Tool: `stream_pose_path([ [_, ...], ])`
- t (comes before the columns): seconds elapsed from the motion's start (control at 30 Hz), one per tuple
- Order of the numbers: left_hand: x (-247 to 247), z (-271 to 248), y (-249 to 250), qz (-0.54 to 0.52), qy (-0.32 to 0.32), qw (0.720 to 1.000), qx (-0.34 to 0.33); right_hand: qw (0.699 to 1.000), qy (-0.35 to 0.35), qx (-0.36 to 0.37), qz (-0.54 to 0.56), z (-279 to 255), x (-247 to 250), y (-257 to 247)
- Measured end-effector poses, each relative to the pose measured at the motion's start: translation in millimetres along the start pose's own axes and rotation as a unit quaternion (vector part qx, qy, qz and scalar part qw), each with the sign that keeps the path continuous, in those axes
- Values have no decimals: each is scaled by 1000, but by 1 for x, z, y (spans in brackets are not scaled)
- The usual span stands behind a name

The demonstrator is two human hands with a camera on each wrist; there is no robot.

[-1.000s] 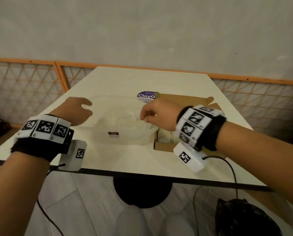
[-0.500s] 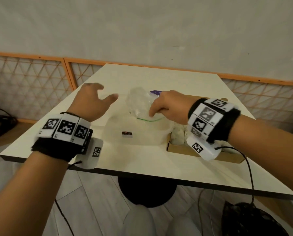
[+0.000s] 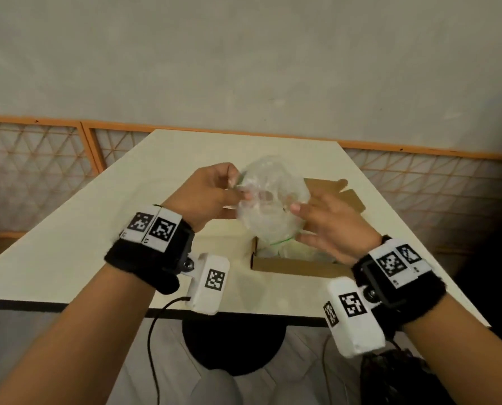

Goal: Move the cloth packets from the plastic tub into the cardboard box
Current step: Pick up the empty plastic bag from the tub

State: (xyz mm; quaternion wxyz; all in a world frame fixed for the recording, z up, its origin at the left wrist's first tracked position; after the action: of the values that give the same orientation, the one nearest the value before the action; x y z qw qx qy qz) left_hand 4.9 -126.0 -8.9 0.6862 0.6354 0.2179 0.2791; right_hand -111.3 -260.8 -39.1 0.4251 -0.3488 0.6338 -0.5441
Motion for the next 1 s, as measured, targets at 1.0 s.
stream_pose_path([
  [1.0,-91,-15,-13,-127,-5,992,21,892,27,274,-359,-49,-13,-22],
])
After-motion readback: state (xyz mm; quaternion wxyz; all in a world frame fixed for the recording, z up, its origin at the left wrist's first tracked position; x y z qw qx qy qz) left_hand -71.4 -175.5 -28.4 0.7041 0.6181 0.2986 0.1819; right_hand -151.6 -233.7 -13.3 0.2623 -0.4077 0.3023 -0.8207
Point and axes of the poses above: each hand's wrist, its own z-axis towards the middle knuckle, its own x-axis out of the back of the hand, y = z × x, the point moved 8 cm from there along z, towards the middle knuckle, and after that the axes turned 1 degree about -y, right-handed, at the moved point
